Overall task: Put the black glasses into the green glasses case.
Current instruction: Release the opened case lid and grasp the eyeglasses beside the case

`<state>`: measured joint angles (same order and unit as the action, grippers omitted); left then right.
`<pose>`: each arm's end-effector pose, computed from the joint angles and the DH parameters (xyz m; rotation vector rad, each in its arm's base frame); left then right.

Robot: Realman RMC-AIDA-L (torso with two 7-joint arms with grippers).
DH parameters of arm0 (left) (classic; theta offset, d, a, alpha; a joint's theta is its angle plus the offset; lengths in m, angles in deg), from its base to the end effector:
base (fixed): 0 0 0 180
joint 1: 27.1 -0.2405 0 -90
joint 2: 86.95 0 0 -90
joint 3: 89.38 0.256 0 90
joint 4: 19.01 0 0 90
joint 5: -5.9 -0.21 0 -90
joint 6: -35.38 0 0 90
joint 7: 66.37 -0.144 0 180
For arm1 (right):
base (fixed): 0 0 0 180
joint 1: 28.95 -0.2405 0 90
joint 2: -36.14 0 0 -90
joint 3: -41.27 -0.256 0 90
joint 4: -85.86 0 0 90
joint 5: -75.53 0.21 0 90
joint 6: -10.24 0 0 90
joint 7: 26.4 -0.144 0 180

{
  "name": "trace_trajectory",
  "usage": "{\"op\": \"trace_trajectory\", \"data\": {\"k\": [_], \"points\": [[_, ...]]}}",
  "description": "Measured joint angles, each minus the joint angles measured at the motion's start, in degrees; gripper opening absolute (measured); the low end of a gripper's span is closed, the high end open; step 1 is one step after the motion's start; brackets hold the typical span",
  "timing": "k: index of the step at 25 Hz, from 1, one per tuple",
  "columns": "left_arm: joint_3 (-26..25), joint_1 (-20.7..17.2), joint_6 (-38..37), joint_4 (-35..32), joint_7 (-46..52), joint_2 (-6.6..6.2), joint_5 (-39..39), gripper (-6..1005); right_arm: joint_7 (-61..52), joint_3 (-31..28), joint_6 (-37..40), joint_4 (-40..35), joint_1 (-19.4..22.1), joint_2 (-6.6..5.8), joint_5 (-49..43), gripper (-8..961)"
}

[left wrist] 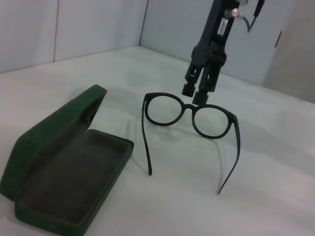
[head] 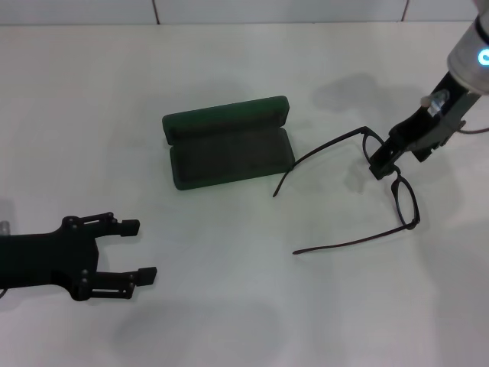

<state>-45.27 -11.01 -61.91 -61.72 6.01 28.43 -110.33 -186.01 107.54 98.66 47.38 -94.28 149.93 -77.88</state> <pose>-0.3281 0.2510 0.0257 -2.8082 -0.6161 -0.5274 0.1341 0.4251 -0.0047 -2.4309 1.3367 -0.6348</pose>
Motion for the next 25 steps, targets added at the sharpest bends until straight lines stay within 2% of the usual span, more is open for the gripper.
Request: {"op": "trace_trajectory", "data": {"k": [3,8,25], "points": [[-0.08,-0.18,0.00,0.00,-0.01,-0.05,0.00,875,-2.18,0.25,-0.59,0.18,-0.17,1.15,-3.39,854],[-0.15,-0.16,0.09,0.00,-0.02,0.00,0.00,875,-3.12,0.53,-3.03,2.36,-0.71,1.97,-4.28,855],[-0.28,0.08,0.36,0.00,-0.05,0.11,0.06,874,-3.15,0.87,-8.07,6.49,-0.80,2.40,-2.20,855]]}}
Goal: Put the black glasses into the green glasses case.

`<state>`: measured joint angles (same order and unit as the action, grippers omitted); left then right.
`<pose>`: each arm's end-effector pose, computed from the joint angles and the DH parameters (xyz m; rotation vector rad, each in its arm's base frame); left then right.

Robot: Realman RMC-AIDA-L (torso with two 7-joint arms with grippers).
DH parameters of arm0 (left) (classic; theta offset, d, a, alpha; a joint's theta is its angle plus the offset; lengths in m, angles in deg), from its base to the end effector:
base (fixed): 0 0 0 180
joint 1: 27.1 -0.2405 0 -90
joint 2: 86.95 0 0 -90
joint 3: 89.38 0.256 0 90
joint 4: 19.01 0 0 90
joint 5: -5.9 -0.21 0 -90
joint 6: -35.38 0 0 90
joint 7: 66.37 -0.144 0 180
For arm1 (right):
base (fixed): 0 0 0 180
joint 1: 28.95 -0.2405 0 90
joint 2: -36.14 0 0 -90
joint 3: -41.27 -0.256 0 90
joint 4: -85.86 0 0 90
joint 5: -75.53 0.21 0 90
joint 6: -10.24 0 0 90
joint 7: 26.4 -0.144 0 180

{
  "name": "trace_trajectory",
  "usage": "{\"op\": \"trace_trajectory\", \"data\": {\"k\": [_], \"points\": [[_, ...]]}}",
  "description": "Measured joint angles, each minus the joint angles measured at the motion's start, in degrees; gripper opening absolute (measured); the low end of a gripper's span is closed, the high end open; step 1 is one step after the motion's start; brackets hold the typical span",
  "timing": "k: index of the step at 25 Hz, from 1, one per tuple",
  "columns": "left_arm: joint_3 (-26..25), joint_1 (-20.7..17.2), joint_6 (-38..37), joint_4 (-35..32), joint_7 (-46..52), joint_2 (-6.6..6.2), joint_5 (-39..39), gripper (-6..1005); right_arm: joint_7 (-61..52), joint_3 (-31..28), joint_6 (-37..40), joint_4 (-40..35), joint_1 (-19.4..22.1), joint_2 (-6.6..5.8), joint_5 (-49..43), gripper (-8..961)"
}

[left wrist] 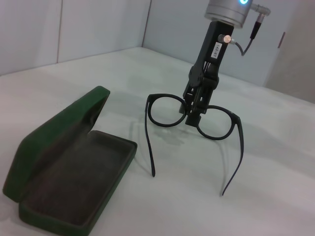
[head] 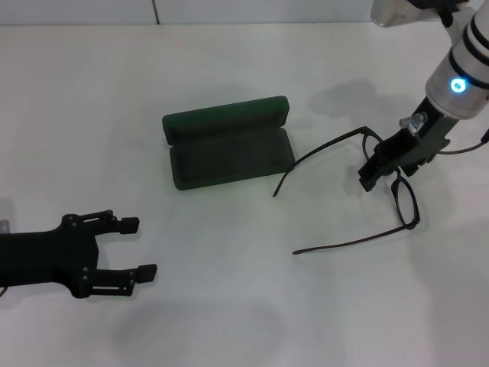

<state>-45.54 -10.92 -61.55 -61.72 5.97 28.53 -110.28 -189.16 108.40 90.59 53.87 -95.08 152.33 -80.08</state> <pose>-0.3281 0.2524 0.0258 -2.7991 -0.6154 -0.5276 0.1483 0.4243 -0.0338 -2.3551 1.3808 -0.6331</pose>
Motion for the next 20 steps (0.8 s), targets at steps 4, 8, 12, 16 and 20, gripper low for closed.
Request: {"op": "trace_trajectory", "data": {"k": [4,8,12,16,20], "points": [[0.02,0.09,0.10,0.00,0.00,0.00,0.00,874,-0.01,2.01,0.40,-0.96,-0.02,-0.01,0.88,764],[0.02,0.16,0.66,0.00,0.00,0.00,0.00,874,-0.03,3.50,0.90,-1.97,0.22,-0.01,2.35,652],[0.02,0.17,0.69,0.00,0.00,0.00,0.00,874,-0.05,3.65,1.13,-1.53,0.19,-0.01,2.74,566],[0.02,0.17,0.69,0.00,0.00,0.00,-0.01,873,-0.08,3.92,1.39,-1.44,0.37,-0.01,2.77,481],[0.02,0.17,0.70,0.00,0.00,0.00,-0.01,872,-0.09,3.98,1.51,-1.46,0.51,-0.01,2.53,287]]}}
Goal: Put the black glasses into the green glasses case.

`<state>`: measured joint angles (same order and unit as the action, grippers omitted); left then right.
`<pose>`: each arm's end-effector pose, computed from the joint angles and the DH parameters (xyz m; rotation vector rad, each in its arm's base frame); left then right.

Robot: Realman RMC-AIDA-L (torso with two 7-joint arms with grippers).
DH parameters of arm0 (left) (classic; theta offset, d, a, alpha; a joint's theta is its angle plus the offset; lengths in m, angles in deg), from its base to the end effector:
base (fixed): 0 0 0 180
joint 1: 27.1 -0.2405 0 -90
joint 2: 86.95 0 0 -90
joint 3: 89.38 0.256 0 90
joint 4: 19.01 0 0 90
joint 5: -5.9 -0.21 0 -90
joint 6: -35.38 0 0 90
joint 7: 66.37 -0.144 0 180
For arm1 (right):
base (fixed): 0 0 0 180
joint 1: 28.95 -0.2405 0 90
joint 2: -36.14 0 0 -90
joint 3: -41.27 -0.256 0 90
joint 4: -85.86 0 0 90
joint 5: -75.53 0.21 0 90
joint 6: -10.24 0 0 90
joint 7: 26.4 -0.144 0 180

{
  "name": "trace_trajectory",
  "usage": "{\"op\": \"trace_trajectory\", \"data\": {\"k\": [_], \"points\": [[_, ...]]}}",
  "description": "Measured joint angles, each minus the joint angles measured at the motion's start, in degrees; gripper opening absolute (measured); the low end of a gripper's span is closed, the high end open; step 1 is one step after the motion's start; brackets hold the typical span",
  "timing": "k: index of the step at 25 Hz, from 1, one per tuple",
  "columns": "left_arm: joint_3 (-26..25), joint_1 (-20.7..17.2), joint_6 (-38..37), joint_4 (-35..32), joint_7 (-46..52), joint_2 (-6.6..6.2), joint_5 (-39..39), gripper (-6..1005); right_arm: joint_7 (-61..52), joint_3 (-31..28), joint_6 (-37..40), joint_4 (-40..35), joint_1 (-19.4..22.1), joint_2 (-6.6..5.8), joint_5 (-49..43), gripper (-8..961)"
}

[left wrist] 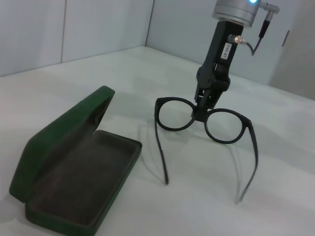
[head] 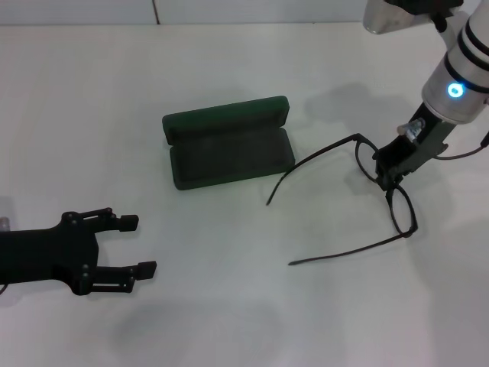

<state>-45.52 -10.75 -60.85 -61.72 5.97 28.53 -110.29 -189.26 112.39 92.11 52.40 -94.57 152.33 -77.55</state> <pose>-0.3285 0.2546 0.0257 -2.7916 -0.6132 -0.5175 0.1450 0.4186 -0.0369 -2.3866 1.3506 -0.6752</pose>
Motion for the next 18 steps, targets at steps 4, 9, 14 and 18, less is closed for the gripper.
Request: {"op": "trace_trajectory", "data": {"k": [4,9,14,18], "points": [[0.00,0.00,0.00,0.00,0.00,0.00,0.00,867,-0.01,0.10,0.25,-0.48,0.37,-0.17,-0.16,132],[0.00,0.00,0.00,0.00,0.06,0.00,0.00,858,0.07,0.44,0.57,-1.47,0.45,-0.46,-1.10,78],[0.00,0.01,-0.01,0.00,0.31,-0.15,-0.01,850,2.41,0.34,3.32,-7.77,2.55,-0.55,-1.71,78],[0.00,0.08,-0.07,0.00,0.45,-0.18,0.21,843,5.93,-0.28,6.96,-14.67,5.72,-0.62,-0.66,78]]}}
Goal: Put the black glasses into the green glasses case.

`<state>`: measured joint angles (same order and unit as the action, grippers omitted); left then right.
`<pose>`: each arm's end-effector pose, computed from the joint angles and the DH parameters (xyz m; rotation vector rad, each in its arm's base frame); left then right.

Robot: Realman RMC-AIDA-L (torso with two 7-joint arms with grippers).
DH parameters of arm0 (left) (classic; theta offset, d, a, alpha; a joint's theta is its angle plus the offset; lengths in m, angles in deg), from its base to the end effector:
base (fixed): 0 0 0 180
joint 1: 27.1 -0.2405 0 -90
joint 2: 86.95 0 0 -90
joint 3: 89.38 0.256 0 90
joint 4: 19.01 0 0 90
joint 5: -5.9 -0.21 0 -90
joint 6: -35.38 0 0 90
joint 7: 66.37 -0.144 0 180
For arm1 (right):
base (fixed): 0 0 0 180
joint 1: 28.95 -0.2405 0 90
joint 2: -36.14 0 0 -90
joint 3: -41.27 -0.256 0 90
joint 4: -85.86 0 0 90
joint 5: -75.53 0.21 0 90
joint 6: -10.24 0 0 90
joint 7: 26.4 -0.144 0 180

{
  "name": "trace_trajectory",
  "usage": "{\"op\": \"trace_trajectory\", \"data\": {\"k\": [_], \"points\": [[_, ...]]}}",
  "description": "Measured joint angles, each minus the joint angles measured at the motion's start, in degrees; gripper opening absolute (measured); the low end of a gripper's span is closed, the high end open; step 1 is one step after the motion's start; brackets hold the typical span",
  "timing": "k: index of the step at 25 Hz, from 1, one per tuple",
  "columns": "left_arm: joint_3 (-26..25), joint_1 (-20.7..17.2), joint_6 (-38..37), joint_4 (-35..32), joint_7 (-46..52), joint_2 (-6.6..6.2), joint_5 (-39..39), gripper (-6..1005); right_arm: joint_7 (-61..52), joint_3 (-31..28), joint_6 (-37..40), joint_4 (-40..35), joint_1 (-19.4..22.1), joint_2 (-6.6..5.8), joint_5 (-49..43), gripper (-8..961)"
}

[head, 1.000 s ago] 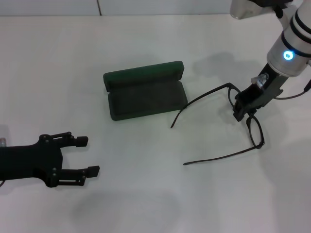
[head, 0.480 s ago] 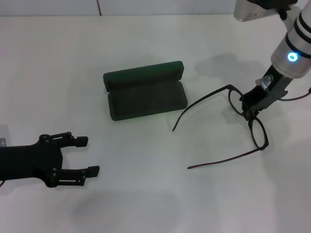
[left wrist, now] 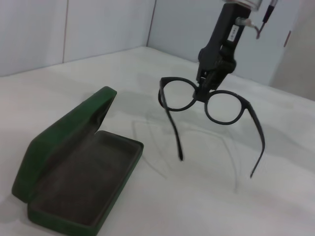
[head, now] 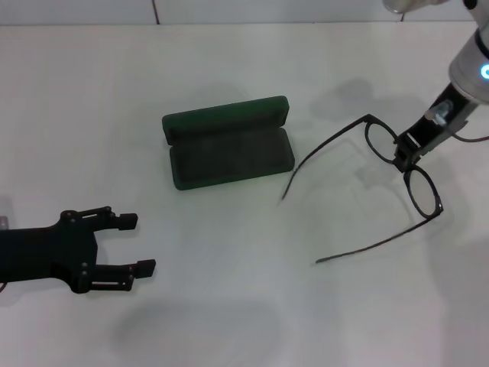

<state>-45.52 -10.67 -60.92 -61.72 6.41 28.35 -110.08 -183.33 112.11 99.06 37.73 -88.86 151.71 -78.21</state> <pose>-0.3284 0.2554 0.0272 -2.7889 -0.6198 -0.5204 0.1384 0.4170 -0.0057 -2.4717 1.1715 -0.6428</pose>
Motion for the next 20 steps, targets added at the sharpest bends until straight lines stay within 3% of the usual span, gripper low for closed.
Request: {"op": "trace_trajectory", "data": {"k": [6,14,20], "points": [[0.00,0.07,-1.81,-0.01,0.09,0.20,0.14,833,6.60,-0.35,2.89,-5.72,4.25,-0.14,0.82,79],[0.01,1.27,-4.12,0.42,0.54,1.01,1.06,819,14.36,-4.55,-3.02,-10.24,13.31,-0.08,10.18,79],[0.03,3.23,-4.48,2.95,0.85,1.15,1.39,809,28.41,-15.65,-2.71,-8.21,18.47,-0.40,23.02,79]]}}
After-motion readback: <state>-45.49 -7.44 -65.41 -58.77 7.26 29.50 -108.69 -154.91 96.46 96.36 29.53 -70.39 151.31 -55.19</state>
